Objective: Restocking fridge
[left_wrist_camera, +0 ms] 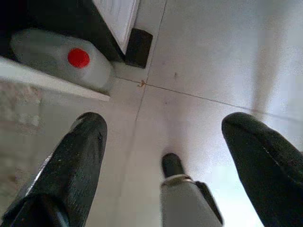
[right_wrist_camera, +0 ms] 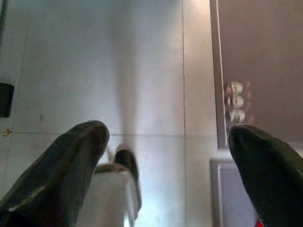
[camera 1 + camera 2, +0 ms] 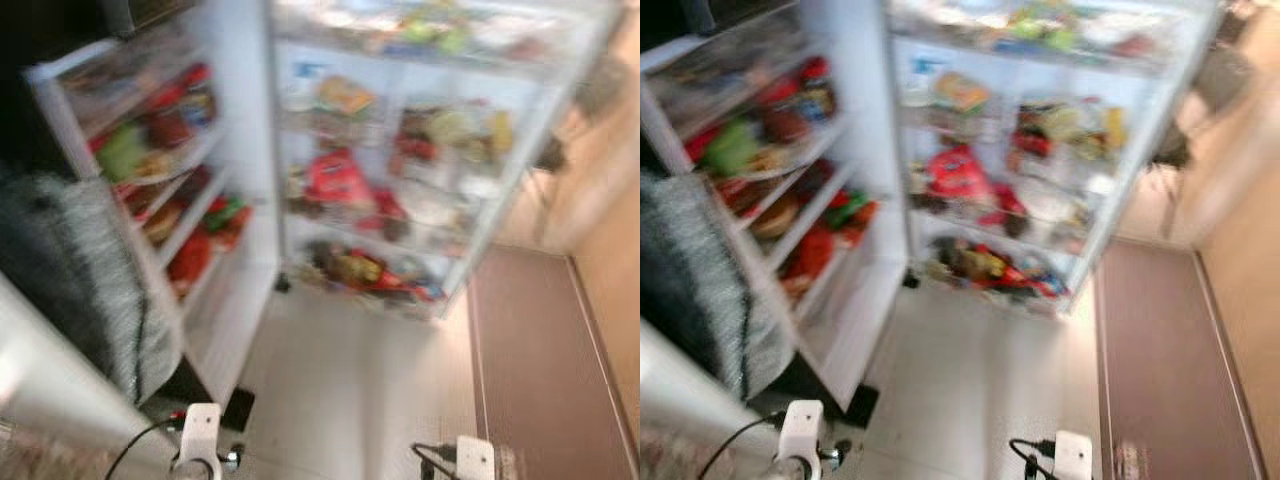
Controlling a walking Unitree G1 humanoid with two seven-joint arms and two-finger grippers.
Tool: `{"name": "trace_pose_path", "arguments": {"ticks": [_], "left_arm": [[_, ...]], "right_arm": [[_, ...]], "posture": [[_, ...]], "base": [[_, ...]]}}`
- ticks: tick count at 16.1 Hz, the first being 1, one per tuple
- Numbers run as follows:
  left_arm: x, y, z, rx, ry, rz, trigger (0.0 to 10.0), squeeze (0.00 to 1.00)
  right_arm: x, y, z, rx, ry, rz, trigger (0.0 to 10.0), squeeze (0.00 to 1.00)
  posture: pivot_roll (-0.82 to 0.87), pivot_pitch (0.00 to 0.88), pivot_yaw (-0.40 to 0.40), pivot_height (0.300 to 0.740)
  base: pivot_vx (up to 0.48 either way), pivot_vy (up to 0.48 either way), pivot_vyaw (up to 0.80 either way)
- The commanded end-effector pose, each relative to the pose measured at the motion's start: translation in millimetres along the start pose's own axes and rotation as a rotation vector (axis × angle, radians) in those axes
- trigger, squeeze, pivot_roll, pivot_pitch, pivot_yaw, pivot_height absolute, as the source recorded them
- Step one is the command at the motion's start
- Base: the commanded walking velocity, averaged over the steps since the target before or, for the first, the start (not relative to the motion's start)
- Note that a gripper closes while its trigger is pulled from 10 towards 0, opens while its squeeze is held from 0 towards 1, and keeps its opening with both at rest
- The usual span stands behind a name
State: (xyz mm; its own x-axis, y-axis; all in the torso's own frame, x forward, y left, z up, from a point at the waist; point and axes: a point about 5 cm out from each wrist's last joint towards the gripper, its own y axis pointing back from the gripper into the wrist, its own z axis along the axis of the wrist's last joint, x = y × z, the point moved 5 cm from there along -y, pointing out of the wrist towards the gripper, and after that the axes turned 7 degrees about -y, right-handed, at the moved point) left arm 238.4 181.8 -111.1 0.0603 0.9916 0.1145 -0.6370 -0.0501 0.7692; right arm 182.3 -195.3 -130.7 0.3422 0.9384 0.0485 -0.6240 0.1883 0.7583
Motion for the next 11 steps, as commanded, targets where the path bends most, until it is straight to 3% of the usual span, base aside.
{"name": "trace_pose_path", "arguments": {"ticks": [1,8,11], "left_arm": [[-4.3,-0.1,-2,0.014,-0.005,-0.009,10.0,0.0],[-2.1,-0.4,-2,0.019,-0.012,-0.004,10.0,0.0],[2.7,-0.2,-3,0.024,-0.023,0.009,10.0,0.0]], "right_arm": [[-5.9,0.5,-2,0.007,-0.003,-0.016,10.0,0.0],[-9.0,1.4,5,-0.047,-0.027,-0.063,10.0,0.0],[-20.1,7.7,23,-0.208,-0.009,-0.19,10.0,0.0]], "posture": [[-0.12,0.036,0.039,0.74],[-0.13,0.048,0.042,0.74],[-0.13,0.047,0.044,0.74]], "base": [[0.0,0.0,-0.77],[0.0,0.0,0.0],[0.0,0.0,0.0]]}}
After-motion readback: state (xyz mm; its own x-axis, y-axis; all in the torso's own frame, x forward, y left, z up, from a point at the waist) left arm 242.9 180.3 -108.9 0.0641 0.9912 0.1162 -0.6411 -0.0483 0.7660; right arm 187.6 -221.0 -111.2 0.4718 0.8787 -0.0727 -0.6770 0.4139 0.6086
